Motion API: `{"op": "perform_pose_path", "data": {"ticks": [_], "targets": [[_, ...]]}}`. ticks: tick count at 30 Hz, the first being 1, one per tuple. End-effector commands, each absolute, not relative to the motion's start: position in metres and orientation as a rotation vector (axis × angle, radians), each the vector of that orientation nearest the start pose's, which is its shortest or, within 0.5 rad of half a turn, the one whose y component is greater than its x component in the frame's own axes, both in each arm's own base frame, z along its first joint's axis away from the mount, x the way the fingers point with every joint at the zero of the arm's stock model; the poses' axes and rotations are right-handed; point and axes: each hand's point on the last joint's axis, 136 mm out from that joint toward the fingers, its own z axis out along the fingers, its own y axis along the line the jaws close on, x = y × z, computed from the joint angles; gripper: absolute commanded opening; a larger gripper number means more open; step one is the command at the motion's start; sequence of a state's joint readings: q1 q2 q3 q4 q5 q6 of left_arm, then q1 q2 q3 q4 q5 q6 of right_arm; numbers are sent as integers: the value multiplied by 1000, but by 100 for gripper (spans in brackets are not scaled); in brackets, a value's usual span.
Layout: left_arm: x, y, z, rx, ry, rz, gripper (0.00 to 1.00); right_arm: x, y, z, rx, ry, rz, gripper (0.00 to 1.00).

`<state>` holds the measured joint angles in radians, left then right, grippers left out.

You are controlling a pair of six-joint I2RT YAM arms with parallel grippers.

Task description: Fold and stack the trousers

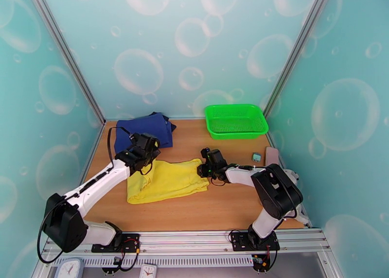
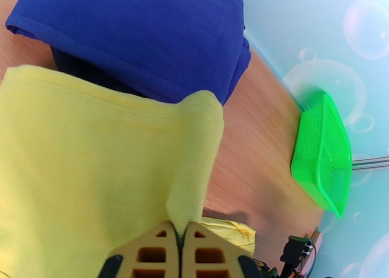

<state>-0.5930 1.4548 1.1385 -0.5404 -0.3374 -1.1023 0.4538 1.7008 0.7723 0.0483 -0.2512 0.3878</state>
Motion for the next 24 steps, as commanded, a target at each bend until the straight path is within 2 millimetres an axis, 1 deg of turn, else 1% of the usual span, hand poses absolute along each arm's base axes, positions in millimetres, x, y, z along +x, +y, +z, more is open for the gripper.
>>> {"op": "perform_pose_path", "data": {"ticks": [1, 5, 8, 10, 12, 14, 17, 19, 22, 23, 24], "targets": [[374, -204, 202, -793, 2161, -472, 0, 339, 221, 21, -179, 2558, 714, 14], [371, -240, 193, -796, 2169, -483, 0, 338, 223, 21, -182, 2558, 718, 13], [367, -267, 192, -812, 2151, -501, 0, 338, 223, 20, -179, 2560, 717, 13], [366, -284, 195, -820, 2125, -510, 0, 338, 224, 20, -180, 2560, 716, 12], [367, -304, 192, -819, 2123, -533, 0, 338, 224, 20, -177, 2560, 719, 12], [368, -321, 184, -818, 2142, -538, 0, 337, 225, 19, -178, 2561, 723, 12], [367, -346, 163, -807, 2189, -529, 0, 337, 226, 18, -176, 2564, 724, 12], [363, -356, 146, -809, 2226, -508, 0, 338, 225, 18, -175, 2563, 724, 12], [359, -358, 124, -840, 2234, -460, 0, 338, 225, 19, -173, 2562, 729, 12], [360, -358, 120, -840, 2230, -458, 0, 337, 226, 20, -175, 2560, 735, 13], [363, -363, 121, -813, 2216, -493, 0, 337, 227, 21, -175, 2554, 742, 13]]}}
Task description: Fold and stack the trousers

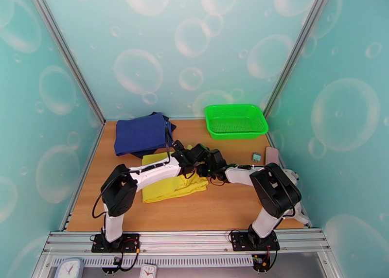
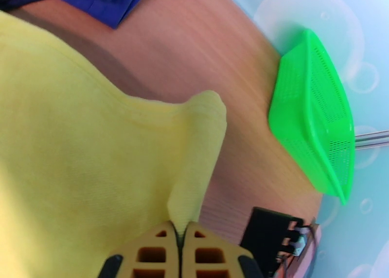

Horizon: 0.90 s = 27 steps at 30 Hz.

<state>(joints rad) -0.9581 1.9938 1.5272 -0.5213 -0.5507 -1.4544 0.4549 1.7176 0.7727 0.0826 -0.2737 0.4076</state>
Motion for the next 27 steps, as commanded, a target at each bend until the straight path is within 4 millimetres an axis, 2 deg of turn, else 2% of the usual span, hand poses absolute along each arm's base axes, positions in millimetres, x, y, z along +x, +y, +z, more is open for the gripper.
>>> {"op": "perform_pose_path", "data": {"ticks": [1, 2, 4, 6, 7, 10, 13, 15, 16, 18, 20, 24, 27], "targets": [[364, -366, 121, -811, 2201, -526, 0, 337, 227, 23, -175, 2550, 741, 15], [366, -369, 124, -800, 2180, -573, 0, 338, 225, 24, -169, 2545, 737, 16], [367, -374, 135, -769, 2118, -680, 17, 339, 220, 27, -142, 2535, 738, 26], [369, -375, 160, -684, 2035, -767, 30, 341, 213, 33, -105, 2517, 752, 34], [367, -369, 169, -665, 1992, -786, 37, 342, 208, 38, -81, 2503, 761, 37], [362, -359, 213, -526, 1884, -844, 48, 347, 188, 50, 1, 2452, 765, 44], [349, -337, 234, -400, 1821, -828, 62, 351, 164, 63, 92, 2401, 719, 49], [345, -321, 231, -337, 1822, -817, 69, 352, 154, 77, 113, 2344, 700, 53], [345, -313, 223, -307, 1845, -808, 73, 351, 154, 86, 97, 2306, 709, 57], [341, -304, 201, -220, 1914, -838, 86, 348, 165, 107, 21, 2221, 753, 63], [335, -289, 185, -184, 1952, -844, 99, 343, 180, 121, -74, 2174, 790, 69], [320, -250, 164, -144, 1997, -743, 99, 335, 204, 128, -197, 2140, 855, 71], [314, -234, 154, -122, 2046, -728, 99, 332, 219, 122, -242, 2167, 887, 68]]}}
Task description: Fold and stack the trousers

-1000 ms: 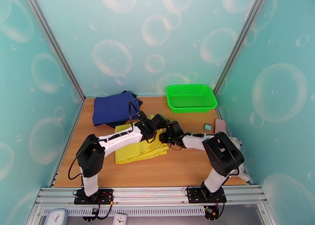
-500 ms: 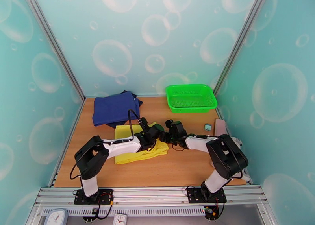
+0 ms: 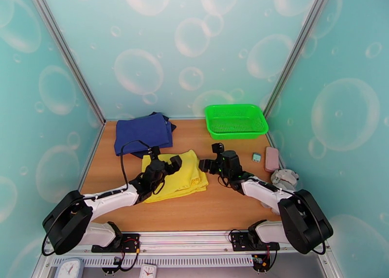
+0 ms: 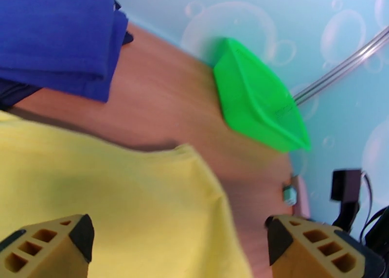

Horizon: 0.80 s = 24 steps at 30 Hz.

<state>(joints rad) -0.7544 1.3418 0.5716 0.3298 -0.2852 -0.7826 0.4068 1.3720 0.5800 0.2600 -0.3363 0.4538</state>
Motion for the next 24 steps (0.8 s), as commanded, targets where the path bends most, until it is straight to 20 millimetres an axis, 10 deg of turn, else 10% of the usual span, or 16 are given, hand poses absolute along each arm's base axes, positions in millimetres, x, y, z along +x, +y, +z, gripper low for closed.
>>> {"op": "perform_pose_path", "data": {"ticks": [1, 10, 13, 19, 24], "targets": [[312, -227, 151, -131, 2060, -708, 99, 333, 221, 115, -251, 2198, 864, 64], [296, -185, 151, -270, 1995, -711, 99, 331, 243, 88, -317, 2294, 814, 61], [292, -175, 152, -290, 1993, -699, 99, 331, 247, 86, -321, 2302, 812, 41], [284, -156, 161, -311, 1955, -679, 99, 326, 264, 122, -346, 2232, 855, 5], [278, -146, 158, -310, 1950, -650, 99, 316, 275, 153, -372, 2195, 831, 0]]}}
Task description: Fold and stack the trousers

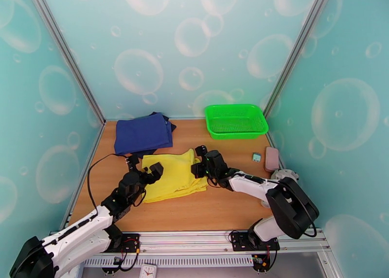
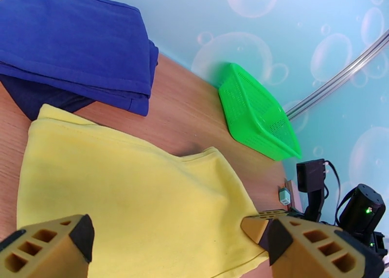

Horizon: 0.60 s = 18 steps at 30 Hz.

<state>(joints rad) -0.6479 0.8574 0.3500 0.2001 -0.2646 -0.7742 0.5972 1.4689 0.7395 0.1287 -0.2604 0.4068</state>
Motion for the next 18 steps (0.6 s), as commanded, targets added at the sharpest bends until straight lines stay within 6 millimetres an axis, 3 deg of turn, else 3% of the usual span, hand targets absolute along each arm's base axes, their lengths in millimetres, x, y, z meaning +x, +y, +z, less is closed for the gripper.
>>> {"op": "perform_pose_path", "data": {"ticks": [1, 6, 12, 15, 16, 18], "targets": [[277, -143, 156, -313, 1962, -626, 99, 314, 273, 155, -353, 2196, 833, 0], [277, -134, 144, -306, 2008, -526, 99, 303, 256, 143, -257, 2239, 807, 0], [283, -138, 136, -288, 2036, -498, 99, 286, 222, 95, -86, 2332, 713, 5], [286, -144, 134, -267, 2051, -505, 99, 281, 205, 66, -17, 2389, 647, 24], [287, -147, 134, -251, 2058, -508, 99, 281, 202, 63, -6, 2393, 630, 36], [288, -150, 134, -226, 2073, -505, 99, 284, 197, 66, 9, 2383, 582, 46]]}}
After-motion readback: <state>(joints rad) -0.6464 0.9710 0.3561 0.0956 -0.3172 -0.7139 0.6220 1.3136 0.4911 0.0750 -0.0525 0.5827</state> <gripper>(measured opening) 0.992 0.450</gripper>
